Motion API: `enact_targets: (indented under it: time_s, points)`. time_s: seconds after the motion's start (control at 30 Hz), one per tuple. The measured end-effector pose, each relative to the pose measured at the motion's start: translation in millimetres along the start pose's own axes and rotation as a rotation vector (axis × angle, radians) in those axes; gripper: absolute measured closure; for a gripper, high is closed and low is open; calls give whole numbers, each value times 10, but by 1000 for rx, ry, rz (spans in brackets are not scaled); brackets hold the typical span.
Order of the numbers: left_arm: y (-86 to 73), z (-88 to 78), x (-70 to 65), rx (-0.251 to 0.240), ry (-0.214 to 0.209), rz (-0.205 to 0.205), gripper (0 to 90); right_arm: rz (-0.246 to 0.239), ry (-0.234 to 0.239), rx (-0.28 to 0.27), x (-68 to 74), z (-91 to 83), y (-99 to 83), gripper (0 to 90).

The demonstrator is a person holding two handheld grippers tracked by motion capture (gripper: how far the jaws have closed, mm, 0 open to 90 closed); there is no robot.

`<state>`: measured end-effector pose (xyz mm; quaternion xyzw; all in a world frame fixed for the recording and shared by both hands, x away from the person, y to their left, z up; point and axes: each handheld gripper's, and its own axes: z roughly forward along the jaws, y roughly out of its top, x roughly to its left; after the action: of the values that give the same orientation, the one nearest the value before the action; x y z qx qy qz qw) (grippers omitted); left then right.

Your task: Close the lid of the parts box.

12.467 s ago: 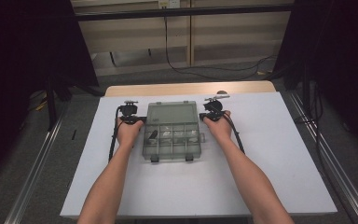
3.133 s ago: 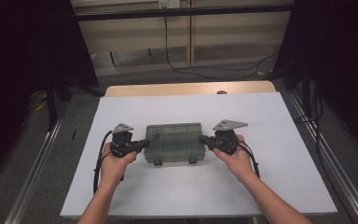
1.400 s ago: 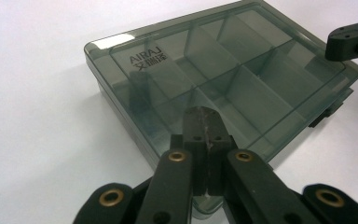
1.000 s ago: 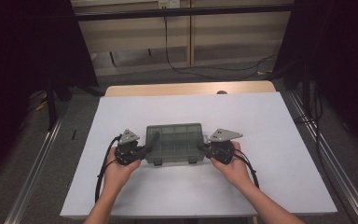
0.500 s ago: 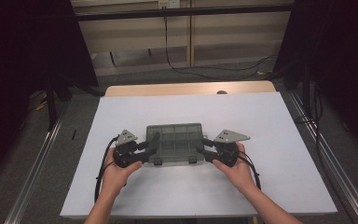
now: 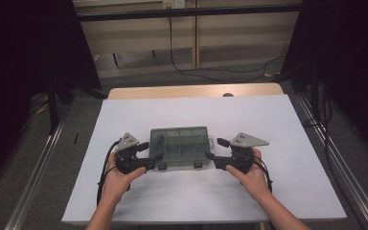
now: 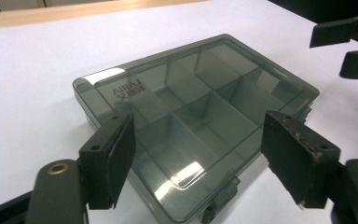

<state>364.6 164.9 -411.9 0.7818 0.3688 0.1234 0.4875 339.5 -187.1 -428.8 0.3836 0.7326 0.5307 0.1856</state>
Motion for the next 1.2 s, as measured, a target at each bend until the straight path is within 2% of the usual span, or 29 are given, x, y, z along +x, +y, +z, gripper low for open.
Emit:
enact_targets:
  time_s: [0.1,0.27,0.33,0.63,0.93,1.2]
  points:
    - [-25,-35,24,-21,-5,-9,206,-3,-8,-11,-17,-50,-29,229]
    - [-103,-105,92,-38,1,-64,144,15,-21,-25,-64,-132,-82,154]
    - [-137,-134,118,-51,3,-73,129,20,-20,-26,-80,-159,-98,134]
    - [-214,-252,174,-118,20,-50,70,16,-41,-48,-115,-274,-161,80]
    - [-286,-337,199,-154,16,-32,54,8,-59,-84,-154,-387,-207,24]
    - [-346,-376,219,-157,20,-24,49,33,-84,-100,-240,-499,-261,24]
